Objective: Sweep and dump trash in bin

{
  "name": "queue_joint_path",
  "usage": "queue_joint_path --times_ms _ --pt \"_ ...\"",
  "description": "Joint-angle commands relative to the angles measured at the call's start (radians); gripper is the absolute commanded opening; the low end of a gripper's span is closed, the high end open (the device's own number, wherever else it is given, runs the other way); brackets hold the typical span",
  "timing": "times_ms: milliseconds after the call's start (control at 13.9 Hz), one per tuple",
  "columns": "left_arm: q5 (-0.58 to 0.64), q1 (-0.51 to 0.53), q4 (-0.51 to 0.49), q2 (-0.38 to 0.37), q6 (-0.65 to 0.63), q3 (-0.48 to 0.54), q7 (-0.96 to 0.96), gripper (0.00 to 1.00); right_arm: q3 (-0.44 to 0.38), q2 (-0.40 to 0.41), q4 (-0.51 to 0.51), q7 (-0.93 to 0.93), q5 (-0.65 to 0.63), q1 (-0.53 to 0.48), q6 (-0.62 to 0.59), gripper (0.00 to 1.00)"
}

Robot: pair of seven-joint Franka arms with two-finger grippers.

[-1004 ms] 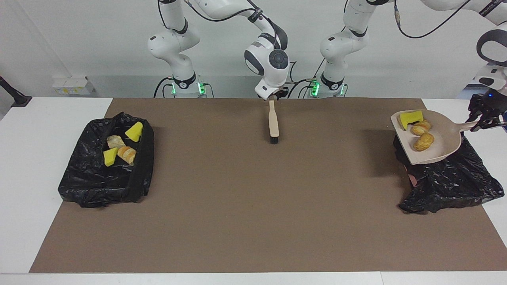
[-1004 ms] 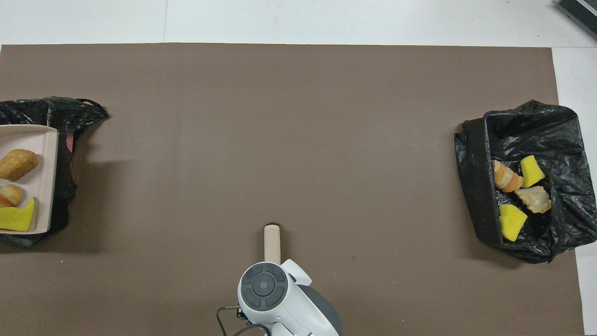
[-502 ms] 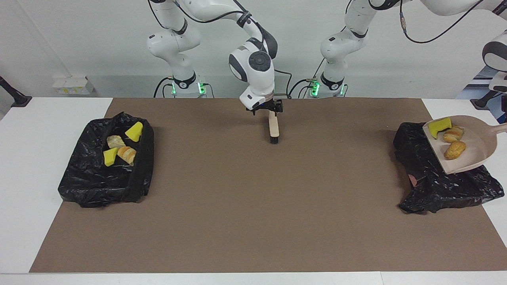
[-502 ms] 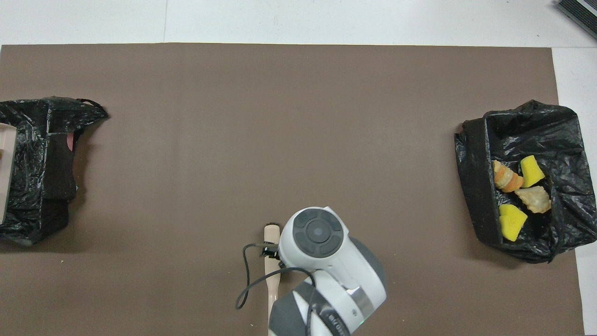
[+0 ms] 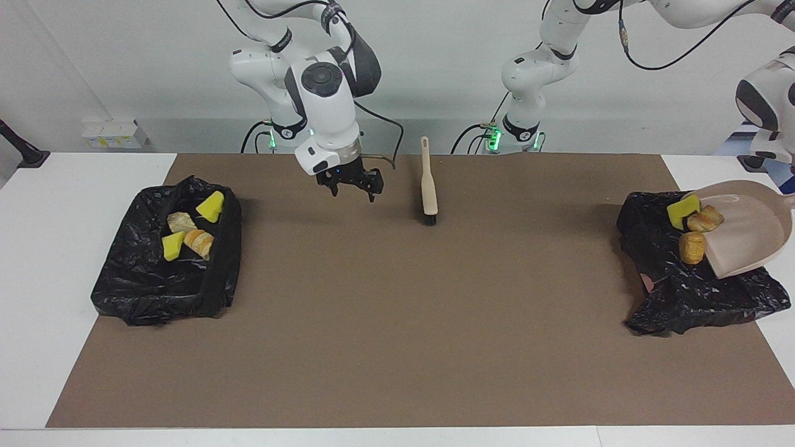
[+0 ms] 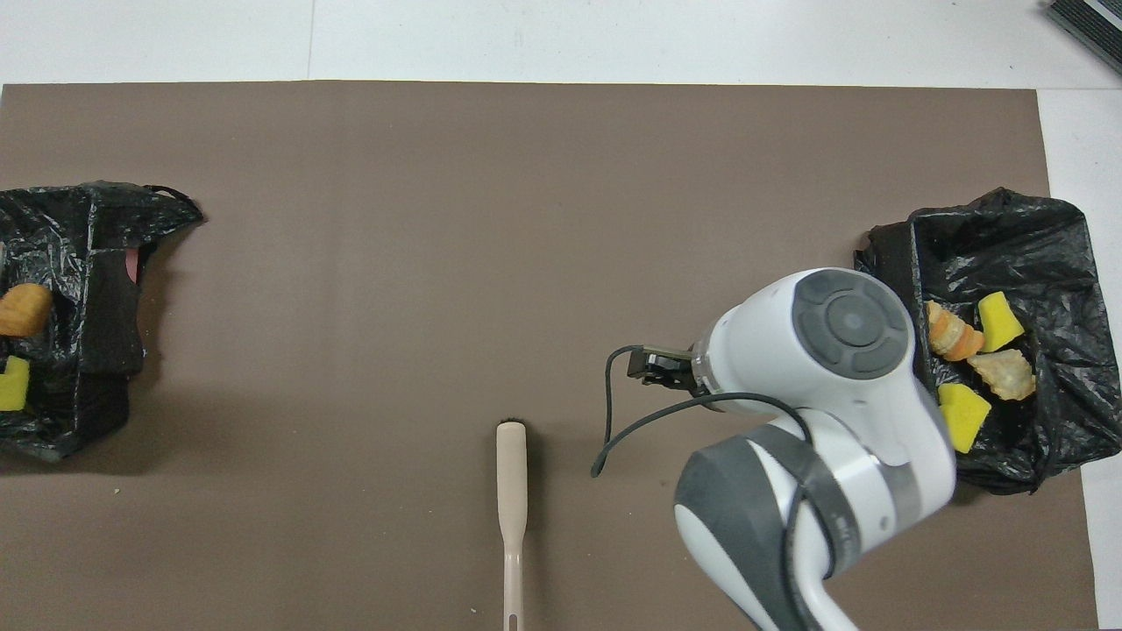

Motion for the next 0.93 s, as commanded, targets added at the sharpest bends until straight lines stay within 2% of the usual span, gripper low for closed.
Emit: queue_joint_path --times_ms 0,143,430,645,860 --pt "0.129 -0.025 -0.123 -0.096 0.034 0.012 -0.093 0.0 0.009 -0.044 0.105 -0.052 -0.018 -0.074 -0.119 1.0" --pt "0.232 -0.01 -0.111 -0.096 0.039 0.012 -0.092 0.0 0.009 -0.046 0.219 -0.127 -0.047 -0.125 -0.227 1.0" --pt "0.22 -0.005 -0.07 -0.118 0.034 0.016 -0.064 0.0 0.009 -0.02 0.407 -0.194 -0.136 -0.168 -0.414 1.0" --pt "0.026 -0.007 -0.042 -0.125 0.016 0.016 -0.047 0.0 0.004 0.051 0.53 -0.194 -0.156 -0.183 -0.541 1.0" --pt "-0.14 -0.019 -0.039 -0.127 -0.051 0.013 -0.084 0.0 -0.005 0.086 0.589 -0.194 -0.155 -0.19 -0.568 1.0"
